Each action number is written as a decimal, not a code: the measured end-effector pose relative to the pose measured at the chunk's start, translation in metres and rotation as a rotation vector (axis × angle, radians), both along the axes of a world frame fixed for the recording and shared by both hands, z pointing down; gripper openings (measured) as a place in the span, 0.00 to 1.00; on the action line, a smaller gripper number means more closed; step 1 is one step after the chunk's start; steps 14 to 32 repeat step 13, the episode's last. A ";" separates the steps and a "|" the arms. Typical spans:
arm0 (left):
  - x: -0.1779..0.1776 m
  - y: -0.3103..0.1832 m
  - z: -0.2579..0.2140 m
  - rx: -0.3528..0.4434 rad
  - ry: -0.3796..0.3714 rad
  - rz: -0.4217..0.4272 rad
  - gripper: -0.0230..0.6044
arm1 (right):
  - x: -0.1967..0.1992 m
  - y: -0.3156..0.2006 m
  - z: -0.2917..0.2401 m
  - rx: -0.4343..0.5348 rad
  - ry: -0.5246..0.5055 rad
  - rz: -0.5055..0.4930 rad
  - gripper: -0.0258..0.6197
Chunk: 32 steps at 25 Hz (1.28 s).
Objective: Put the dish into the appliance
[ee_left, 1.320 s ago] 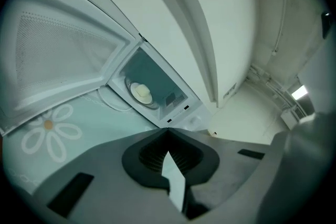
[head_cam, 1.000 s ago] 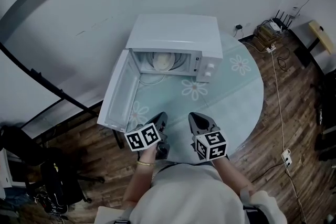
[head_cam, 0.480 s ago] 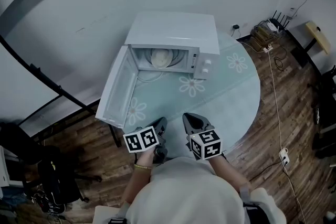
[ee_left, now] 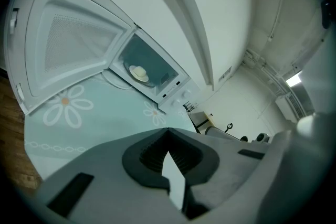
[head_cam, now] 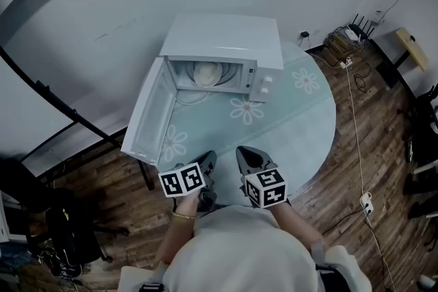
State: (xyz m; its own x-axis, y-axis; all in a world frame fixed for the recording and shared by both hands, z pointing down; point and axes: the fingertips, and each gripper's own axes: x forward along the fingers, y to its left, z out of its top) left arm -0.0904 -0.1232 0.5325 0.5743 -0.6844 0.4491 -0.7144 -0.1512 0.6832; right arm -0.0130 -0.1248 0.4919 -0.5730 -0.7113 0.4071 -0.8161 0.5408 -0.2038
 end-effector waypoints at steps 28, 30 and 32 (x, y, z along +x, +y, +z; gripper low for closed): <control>0.000 0.000 0.001 -0.002 0.000 0.009 0.06 | -0.002 -0.002 0.000 0.001 0.011 -0.009 0.05; 0.000 0.000 0.001 -0.002 0.000 0.009 0.06 | -0.002 -0.002 0.000 0.001 0.011 -0.009 0.05; 0.000 0.000 0.001 -0.002 0.000 0.009 0.06 | -0.002 -0.002 0.000 0.001 0.011 -0.009 0.05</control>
